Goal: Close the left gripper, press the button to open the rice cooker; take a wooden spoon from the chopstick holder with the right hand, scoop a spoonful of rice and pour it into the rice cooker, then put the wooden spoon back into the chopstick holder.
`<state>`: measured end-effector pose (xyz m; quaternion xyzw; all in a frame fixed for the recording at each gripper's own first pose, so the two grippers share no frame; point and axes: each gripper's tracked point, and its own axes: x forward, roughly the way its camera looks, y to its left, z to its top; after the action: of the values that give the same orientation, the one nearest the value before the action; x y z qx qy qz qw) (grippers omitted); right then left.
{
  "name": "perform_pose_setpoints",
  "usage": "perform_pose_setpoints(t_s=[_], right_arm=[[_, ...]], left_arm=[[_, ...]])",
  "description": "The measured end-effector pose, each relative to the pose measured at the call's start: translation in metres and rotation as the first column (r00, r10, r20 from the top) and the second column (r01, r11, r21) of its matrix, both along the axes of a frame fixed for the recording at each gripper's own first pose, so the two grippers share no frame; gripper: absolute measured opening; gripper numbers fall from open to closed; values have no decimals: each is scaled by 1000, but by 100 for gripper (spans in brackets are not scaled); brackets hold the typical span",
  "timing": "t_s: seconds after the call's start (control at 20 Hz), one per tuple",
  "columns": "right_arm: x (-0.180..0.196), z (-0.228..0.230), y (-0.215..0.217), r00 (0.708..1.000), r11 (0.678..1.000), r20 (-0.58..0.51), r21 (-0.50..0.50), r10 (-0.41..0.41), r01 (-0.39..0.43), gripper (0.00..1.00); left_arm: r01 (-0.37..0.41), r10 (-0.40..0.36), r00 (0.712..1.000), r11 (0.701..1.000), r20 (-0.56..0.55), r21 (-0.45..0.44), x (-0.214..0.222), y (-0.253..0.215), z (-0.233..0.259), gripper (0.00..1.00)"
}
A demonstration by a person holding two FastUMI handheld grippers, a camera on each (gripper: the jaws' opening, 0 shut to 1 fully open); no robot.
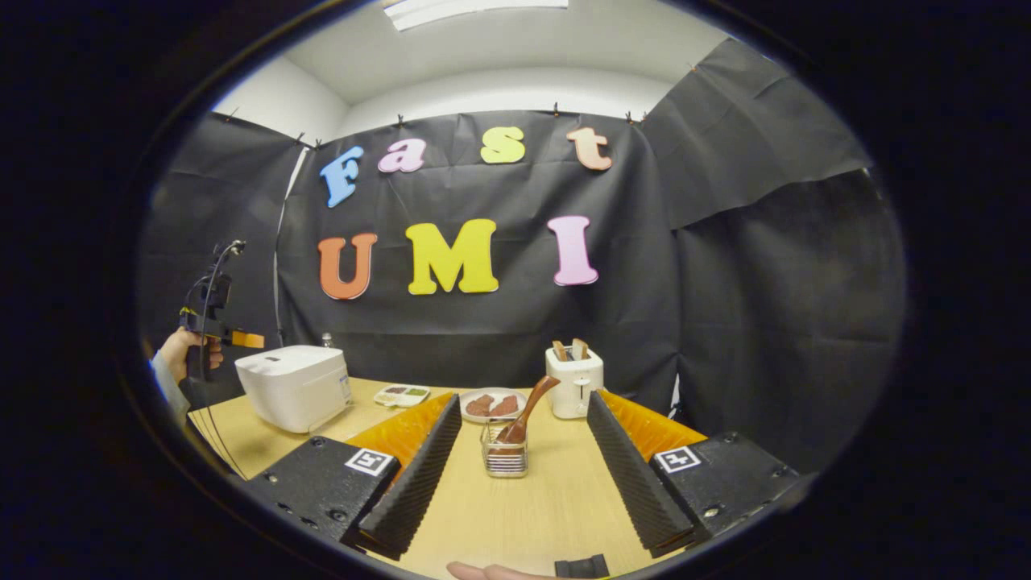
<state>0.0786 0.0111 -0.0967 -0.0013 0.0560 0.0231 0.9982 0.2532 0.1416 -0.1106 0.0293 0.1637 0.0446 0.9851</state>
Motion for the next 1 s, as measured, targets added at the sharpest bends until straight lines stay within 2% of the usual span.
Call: perform_pose_setpoints(t_s=[0.05,0.1,0.15,0.2,0.25,0.6,0.65,0.7,0.75,1.0], right_arm=[[4,-4,2,1000,1000,-9,3,2,-2,96],[7,-9,4,1000,1000,-17,3,6,-6,96],[11,-14,6,1000,1000,-27,1,8,-8,96],[15,-19,7,999,1000,-38,-3,7,-7,96],[19,-25,7,999,1000,-49,-8,4,-4,100],[35,-41,8,996,999,-81,-28,-30,28,100],[37,-41,9,996,999,-83,-30,-32,30,100],[39,-43,11,996,999,-85,-30,-32,30,100],[40,-44,13,996,999,-88,-31,-30,28,100],[47,-54,21,994,999,-104,-41,-24,20,100]], left_arm=[[4,-4,1000,1000,-14,-4,4,2,-5,41],[5,-5,1000,1000,-21,-13,7,5,-8,34],[-2,1,999,1000,-33,-20,10,10,-12,19],[-2,2,999,1000,-36,-19,13,12,-13,12],[2,-3,999,1000,-41,-15,18,14,-15,7],[4,-7,995,1000,-96,-30,43,23,-33,8],[-34,34,995,999,-90,0,50,33,-37,8],[-49,48,994,999,-95,-12,54,38,-38,0],[-34,28,993,998,-115,-49,53,33,-40,0],[-26,18,992,998,-123,-63,48,32,-46,0]])
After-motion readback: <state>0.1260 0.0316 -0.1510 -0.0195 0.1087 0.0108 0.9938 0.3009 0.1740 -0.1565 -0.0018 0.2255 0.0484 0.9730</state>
